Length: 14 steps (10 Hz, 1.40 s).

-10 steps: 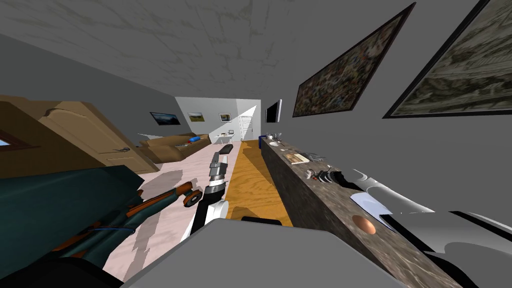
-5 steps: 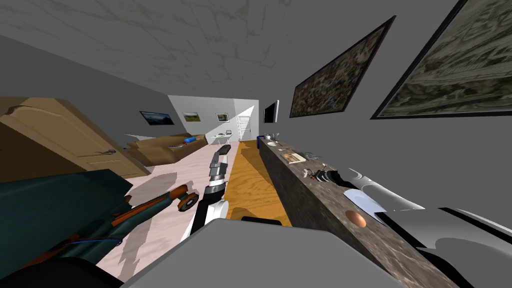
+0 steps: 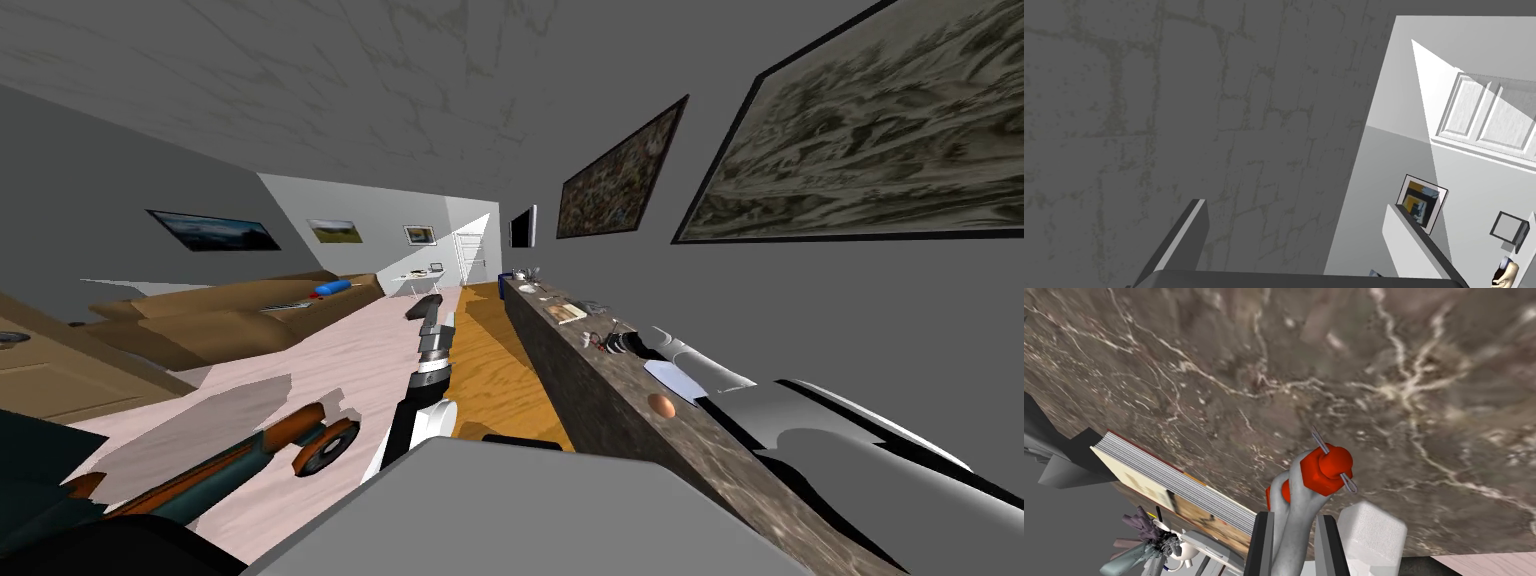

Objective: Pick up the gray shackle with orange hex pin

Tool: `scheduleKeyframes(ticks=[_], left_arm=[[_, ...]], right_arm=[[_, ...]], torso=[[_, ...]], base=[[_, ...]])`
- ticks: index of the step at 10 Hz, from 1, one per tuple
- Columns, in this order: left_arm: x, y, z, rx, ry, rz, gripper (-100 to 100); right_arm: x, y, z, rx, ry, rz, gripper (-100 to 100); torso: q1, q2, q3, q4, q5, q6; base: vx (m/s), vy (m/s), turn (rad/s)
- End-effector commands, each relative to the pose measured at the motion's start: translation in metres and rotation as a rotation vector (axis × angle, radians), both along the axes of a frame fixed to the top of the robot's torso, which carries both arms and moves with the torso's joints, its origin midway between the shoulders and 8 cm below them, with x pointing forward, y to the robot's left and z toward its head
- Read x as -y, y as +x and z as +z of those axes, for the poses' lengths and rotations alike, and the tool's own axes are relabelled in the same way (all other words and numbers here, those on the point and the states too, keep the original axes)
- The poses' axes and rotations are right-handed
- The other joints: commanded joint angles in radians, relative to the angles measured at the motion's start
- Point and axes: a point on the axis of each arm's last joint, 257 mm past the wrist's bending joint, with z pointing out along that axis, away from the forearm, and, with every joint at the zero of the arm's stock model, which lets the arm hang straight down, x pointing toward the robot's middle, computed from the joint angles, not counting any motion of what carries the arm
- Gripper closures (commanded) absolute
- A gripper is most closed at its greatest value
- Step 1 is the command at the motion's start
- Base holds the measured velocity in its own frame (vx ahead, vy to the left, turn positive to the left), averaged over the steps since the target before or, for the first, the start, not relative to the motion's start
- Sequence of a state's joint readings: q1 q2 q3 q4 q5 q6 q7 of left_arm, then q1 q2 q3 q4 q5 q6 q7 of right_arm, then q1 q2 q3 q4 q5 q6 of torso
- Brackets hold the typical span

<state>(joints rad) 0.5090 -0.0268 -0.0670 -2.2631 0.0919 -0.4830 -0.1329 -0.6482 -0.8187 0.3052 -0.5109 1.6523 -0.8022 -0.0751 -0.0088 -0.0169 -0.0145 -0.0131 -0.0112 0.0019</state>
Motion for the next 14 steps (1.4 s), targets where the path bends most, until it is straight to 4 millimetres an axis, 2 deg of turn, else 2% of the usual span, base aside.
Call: scheduleKeyframes(ticks=[1,2,3,4,5,6,7,8,9,10,12,13,14], left_arm=[[0.000,0.000,0.000,0.000,0.000,0.000,0],[0.000,0.000,0.000,0.000,0.000,0.000,0],[0.000,0.000,0.000,0.000,0.000,0.000,0],[0.000,0.000,0.000,0.000,0.000,0.000,0],[0.000,0.000,0.000,0.000,0.000,0.000,0],[0.000,0.000,0.000,0.000,0.000,0.000,0],[0.000,0.000,0.000,0.000,0.000,0.000,0],[0.000,0.000,0.000,0.000,0.000,0.000,0],[0.000,0.000,0.000,0.000,0.000,0.000,0],[0.000,0.000,0.000,0.000,0.000,0.000,0],[0.000,0.000,0.000,0.000,0.000,0.000,0],[0.000,0.000,0.000,0.000,0.000,0.000,0],[0.000,0.000,0.000,0.000,0.000,0.000,0]], right_arm=[[-0.044,0.013,-0.006,-0.009,0.007,0.072,100],[-0.058,0.017,-0.004,0.005,0.012,0.103,100],[-0.051,0.016,-0.005,-0.003,0.011,0.084,100],[-0.086,0.026,-0.009,-0.016,0.012,0.130,100],[-0.097,0.031,-0.004,0.001,0.015,0.156,100],[-0.090,0.029,-0.006,-0.010,0.014,0.137,100],[-0.126,0.039,-0.007,-0.016,0.010,0.189,100],[-0.125,0.038,-0.009,-0.023,0.008,0.185,100],[-0.131,0.042,-0.004,-0.011,0.013,0.195,100],[-0.172,0.053,0.001,-0.008,0.007,0.255,100],[-0.173,0.053,0.000,-0.008,0.008,0.256,100],[-0.210,0.063,0.008,-0.002,-0.005,0.314,100],[-0.219,0.065,0.010,0.005,0.000,0.327,100]], torso=[[0.000,0.000,0.000,0.000,0.000,0.000],[-0.001,-0.001,-0.001,-0.002,-0.002,0.001],[-0.001,-0.002,-0.002,-0.003,-0.002,-0.001],[0.000,-0.002,-0.003,-0.003,-0.002,-0.001],[-0.001,-0.003,-0.003,-0.003,-0.002,0.000],[-0.001,-0.004,-0.004,-0.003,-0.002,0.000],[-0.001,-0.004,-0.004,-0.003,-0.002,-0.001],[-0.002,-0.004,-0.004,-0.003,-0.002,0.001],[-0.002,-0.004,-0.004,-0.004,-0.003,-0.001],[-0.001,-0.004,-0.004,-0.003,-0.002,-0.002],[-0.002,-0.004,-0.004,-0.004,-0.002,0.000],[-0.001,-0.004,-0.003,-0.003,-0.002,-0.002],[-0.001,-0.004,-0.003,-0.003,-0.002,0.000]], base=[[0.041,-0.059,-0.379],[0.027,-0.037,-0.247],[0.004,-0.008,0.006],[0.023,-0.038,-0.314],[0.028,-0.028,-0.272],[0.015,-0.008,-0.011],[0.028,-0.037,-0.395],[0.040,-0.031,-0.216],[0.019,-0.014,0.028],[0.029,-0.040,-0.279],[0.028,-0.017,-0.153],[0.031,-0.032,-0.329],[0.036,-0.027,-0.230]])
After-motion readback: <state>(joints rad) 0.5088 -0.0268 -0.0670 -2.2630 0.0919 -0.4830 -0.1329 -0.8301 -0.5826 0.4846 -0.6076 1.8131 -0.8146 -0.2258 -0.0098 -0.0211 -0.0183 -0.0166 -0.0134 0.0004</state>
